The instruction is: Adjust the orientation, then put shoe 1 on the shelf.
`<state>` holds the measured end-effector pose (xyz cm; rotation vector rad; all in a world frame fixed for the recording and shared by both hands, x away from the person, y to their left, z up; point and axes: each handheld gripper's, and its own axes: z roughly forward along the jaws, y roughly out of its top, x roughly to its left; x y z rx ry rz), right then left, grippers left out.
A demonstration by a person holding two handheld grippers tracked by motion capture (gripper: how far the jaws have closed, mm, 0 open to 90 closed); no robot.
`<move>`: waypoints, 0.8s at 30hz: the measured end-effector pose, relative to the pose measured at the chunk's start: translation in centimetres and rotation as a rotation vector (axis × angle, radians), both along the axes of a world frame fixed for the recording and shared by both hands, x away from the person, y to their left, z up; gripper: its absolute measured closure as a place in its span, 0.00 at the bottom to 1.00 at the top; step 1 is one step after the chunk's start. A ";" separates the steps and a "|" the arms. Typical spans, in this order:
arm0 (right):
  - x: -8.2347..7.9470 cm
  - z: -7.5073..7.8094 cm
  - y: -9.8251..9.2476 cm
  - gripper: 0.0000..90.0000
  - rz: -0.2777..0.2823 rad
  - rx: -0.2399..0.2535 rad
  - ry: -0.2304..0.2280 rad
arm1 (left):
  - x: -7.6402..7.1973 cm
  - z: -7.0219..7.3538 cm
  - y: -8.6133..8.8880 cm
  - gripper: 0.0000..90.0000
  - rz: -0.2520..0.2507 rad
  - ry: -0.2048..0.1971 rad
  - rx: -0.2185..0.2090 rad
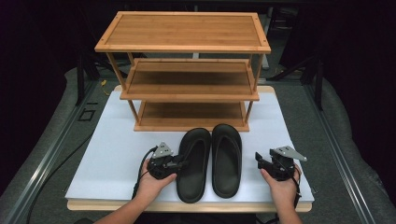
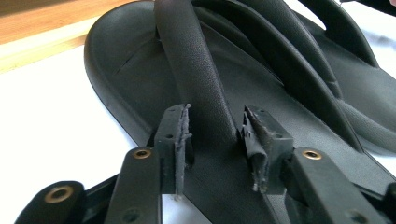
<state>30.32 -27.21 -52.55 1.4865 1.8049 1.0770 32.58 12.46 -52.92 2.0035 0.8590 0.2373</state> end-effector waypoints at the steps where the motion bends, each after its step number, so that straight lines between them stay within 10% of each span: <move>1: 0.0 0.0 0.0 0.43 0.000 0.001 0.001 | 0.0 0.1 0.0 0.70 0.002 0.001 0.008; 24: 0.1 0.1 0.0 0.44 0.003 0.018 -0.001 | 1.7 3.2 5.2 0.92 0.084 -0.093 0.058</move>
